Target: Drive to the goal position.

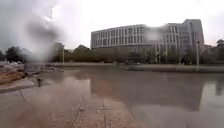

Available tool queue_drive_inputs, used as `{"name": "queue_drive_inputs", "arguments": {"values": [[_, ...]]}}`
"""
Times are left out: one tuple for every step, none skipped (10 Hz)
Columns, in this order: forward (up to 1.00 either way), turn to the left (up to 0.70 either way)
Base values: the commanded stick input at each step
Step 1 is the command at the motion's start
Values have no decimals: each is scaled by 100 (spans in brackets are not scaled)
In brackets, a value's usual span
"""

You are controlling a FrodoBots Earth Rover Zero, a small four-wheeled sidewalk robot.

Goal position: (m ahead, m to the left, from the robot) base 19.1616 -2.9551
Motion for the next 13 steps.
{"name": "queue_drive_inputs", "arguments": {"values": [[70, 0], [70, 0], [70, 0], [70, 0], [70, 0], [70, 0], [70, 0], [70, 0], [70, 0], [70, 0], [70, 0], [70, 0], [70, 0]]}}
